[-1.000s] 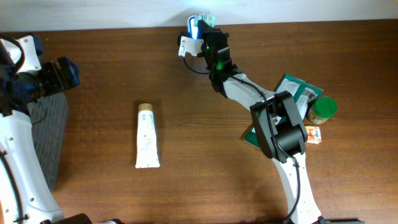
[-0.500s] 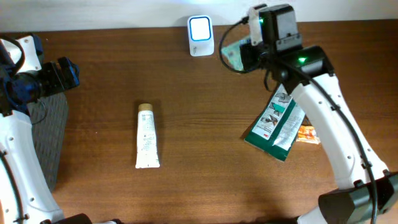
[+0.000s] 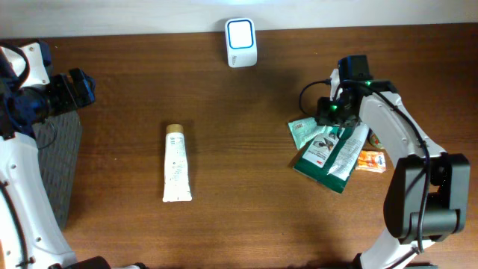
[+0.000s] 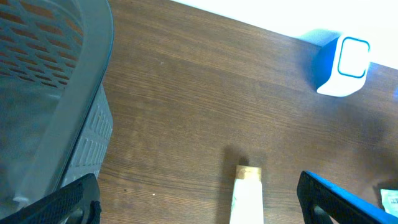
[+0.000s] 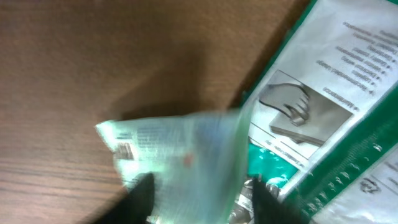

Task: Scan the item barcode
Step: 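Lower sachet with right gripper onto the pile at right, then reach right gripper to white tube and grasp it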

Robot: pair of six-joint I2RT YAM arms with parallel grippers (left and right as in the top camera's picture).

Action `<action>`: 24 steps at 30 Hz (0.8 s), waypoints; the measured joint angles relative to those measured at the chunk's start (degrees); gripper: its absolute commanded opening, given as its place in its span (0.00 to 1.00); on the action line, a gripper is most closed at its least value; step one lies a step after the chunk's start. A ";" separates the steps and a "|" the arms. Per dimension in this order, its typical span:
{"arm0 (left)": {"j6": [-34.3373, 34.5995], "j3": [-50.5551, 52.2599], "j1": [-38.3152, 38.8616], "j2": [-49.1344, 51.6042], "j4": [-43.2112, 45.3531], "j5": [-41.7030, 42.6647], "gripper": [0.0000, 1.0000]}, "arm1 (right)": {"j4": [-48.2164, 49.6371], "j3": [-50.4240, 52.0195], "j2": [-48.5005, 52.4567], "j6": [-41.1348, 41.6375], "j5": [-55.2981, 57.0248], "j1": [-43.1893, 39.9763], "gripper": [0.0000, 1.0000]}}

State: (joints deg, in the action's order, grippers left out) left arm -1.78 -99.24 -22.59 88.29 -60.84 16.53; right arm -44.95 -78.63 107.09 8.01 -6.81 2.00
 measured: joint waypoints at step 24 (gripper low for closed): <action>0.00 0.00 0.00 0.00 -0.02 0.02 0.99 | 10.51 -18.43 20.72 19.08 -21.40 37.92 0.47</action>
State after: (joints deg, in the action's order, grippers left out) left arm -1.78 -99.24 -22.59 88.29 -60.86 16.56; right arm -34.44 -97.06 127.81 27.09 -28.21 39.92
